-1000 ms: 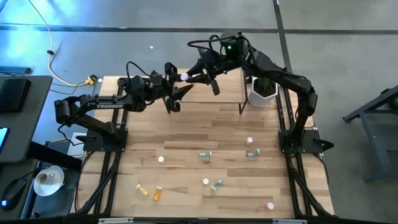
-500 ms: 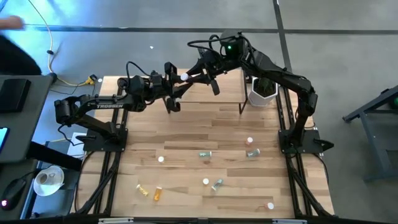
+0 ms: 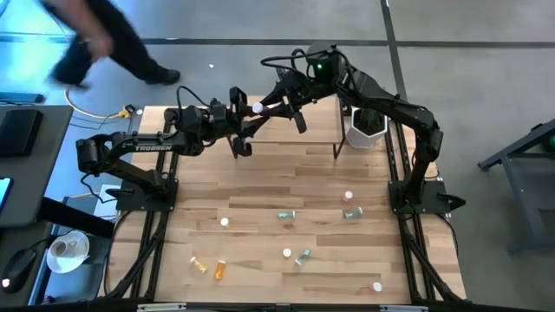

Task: Pick and place medicine bottles onto shelf by color
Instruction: Put the top left pink pill bottle on the shelf

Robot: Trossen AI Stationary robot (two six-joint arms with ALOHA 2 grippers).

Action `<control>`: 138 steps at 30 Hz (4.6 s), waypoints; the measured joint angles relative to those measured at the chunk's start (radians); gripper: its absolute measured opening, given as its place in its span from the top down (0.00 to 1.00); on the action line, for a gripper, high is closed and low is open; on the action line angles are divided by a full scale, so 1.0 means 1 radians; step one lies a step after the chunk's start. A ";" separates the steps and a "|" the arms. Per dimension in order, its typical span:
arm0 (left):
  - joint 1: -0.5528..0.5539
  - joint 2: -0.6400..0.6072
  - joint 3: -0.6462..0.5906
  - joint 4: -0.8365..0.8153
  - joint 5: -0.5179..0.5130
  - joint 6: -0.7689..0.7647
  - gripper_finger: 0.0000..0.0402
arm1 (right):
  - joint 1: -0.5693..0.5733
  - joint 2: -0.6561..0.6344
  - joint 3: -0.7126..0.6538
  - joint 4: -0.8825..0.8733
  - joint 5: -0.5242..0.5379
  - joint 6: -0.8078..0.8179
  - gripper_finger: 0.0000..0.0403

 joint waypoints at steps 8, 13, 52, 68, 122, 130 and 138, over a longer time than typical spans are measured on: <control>0.003 0.000 0.000 -0.076 -0.046 0.057 0.77 | -0.015 0.000 0.000 -0.105 0.082 -0.013 0.56; 0.003 0.000 0.000 -0.171 -0.116 0.121 0.77 | -0.047 0.000 0.000 -0.216 0.097 -0.019 0.55; -0.074 0.010 0.000 -0.693 -0.285 0.111 0.77 | 0.040 0.042 0.000 -0.553 0.337 -0.302 0.55; -0.090 0.010 -0.001 -0.671 -0.293 0.122 0.77 | 0.052 0.055 0.000 -0.512 0.434 -0.321 0.55; -0.089 0.010 0.000 -0.609 -0.341 0.155 0.62 | 0.054 0.048 0.000 -0.489 0.470 -0.324 0.74; -0.089 0.010 0.023 -0.619 -0.386 0.184 0.53 | 0.016 -0.016 0.000 -0.490 0.486 -0.301 0.74; -0.089 -0.031 0.041 -0.629 -0.405 0.217 0.53 | -0.059 -0.140 0.000 -0.489 0.523 -0.288 0.74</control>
